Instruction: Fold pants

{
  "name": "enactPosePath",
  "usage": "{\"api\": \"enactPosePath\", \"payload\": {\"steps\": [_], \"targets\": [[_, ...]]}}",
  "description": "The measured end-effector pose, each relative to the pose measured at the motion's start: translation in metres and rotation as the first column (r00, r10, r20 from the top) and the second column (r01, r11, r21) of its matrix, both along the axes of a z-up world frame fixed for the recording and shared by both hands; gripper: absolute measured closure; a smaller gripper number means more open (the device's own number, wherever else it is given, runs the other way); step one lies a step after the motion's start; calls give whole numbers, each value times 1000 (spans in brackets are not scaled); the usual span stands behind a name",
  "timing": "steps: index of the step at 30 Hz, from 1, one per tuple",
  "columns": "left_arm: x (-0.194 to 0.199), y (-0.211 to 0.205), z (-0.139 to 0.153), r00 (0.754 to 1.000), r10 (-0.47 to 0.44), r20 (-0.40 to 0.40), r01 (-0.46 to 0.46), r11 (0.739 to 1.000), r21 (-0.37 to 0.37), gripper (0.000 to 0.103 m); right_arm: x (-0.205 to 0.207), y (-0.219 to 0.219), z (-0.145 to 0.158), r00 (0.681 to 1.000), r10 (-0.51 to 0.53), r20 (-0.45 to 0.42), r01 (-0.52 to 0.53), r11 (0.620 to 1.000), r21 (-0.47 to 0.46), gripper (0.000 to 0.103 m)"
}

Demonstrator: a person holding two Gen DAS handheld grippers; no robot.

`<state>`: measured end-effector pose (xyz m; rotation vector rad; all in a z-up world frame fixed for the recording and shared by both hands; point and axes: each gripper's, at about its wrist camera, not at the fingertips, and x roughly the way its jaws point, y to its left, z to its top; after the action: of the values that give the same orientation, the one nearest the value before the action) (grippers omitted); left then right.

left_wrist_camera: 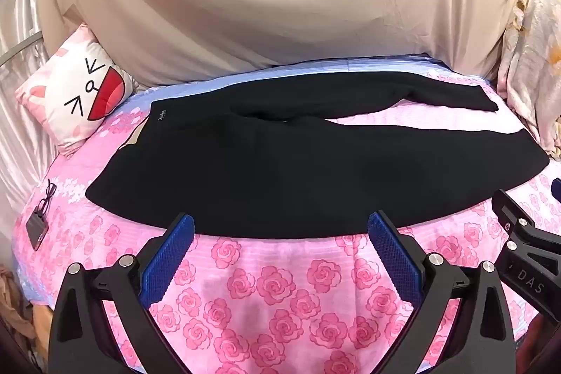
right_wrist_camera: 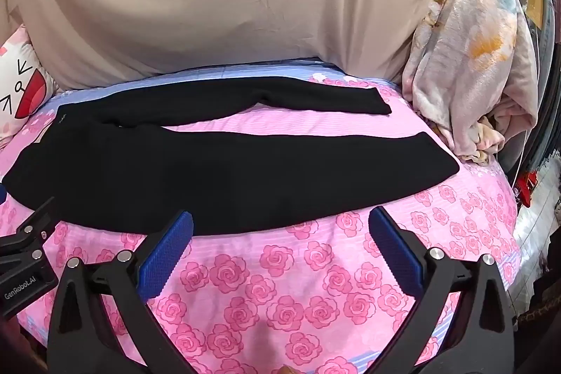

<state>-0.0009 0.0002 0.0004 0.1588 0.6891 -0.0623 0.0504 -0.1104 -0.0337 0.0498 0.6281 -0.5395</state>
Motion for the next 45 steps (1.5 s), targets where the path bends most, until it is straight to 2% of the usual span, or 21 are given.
{"api": "enactPosePath", "payload": {"steps": [8, 17, 45], "targets": [[-4, -5, -10, 1000, -8, -4, 8, 1000, 10, 5, 5, 2, -3, 1000, 0, -1, 0, 1000, -6, 5], [8, 2, -15, 999, -12, -33, 13, 1000, 10, 5, 4, -2, -6, 1000, 0, -11, 0, 1000, 14, 5], [14, -1, -13, 999, -3, -54, 4, 1000, 18, 5, 4, -5, -15, 1000, 7, -20, -6, 1000, 18, 5]]}}
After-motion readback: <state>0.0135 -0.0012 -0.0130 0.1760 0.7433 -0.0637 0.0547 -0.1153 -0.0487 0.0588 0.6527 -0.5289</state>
